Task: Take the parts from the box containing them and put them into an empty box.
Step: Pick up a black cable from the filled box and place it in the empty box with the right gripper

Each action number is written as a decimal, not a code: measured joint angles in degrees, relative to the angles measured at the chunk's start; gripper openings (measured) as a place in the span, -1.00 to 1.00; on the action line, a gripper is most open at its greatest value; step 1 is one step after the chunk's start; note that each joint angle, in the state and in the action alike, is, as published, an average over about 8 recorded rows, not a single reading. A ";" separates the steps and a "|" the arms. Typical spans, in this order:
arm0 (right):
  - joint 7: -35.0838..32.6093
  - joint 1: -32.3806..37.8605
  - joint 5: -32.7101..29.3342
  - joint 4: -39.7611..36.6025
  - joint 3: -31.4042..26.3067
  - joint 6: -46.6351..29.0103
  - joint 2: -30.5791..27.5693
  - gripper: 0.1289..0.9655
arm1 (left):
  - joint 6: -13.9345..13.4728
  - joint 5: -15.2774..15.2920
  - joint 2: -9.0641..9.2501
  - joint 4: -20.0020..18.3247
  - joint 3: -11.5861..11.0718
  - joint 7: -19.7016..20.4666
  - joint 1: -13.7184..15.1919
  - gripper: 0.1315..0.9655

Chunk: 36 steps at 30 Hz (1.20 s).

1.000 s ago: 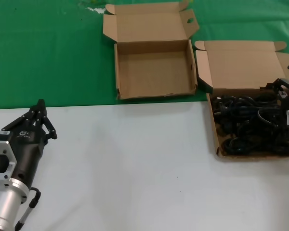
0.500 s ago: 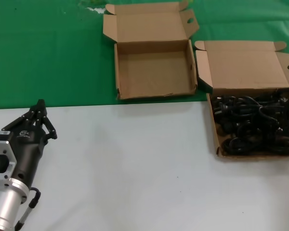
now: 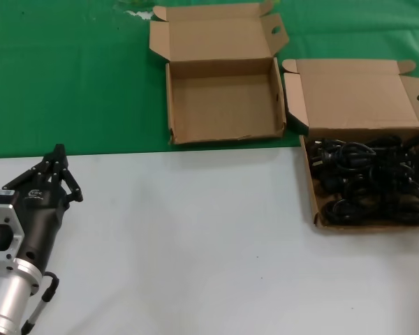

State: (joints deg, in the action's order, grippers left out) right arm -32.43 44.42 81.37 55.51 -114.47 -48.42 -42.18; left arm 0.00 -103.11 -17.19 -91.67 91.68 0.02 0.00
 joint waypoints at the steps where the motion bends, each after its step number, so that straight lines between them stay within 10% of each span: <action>1: 0.12 -0.13 0.01 0.22 0.04 -0.01 -0.12 -0.62 | 0.00 0.00 0.00 0.00 0.00 0.00 0.00 -0.98; 36: 8.69 0.71 -0.09 12.83 2.17 1.62 -0.34 -0.84 | 0.00 0.00 0.00 0.00 0.00 0.00 0.00 -0.98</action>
State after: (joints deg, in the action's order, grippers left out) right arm -23.74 45.14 81.28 68.35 -112.30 -46.80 -42.51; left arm 0.00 -103.11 -17.19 -91.67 91.68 0.02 0.00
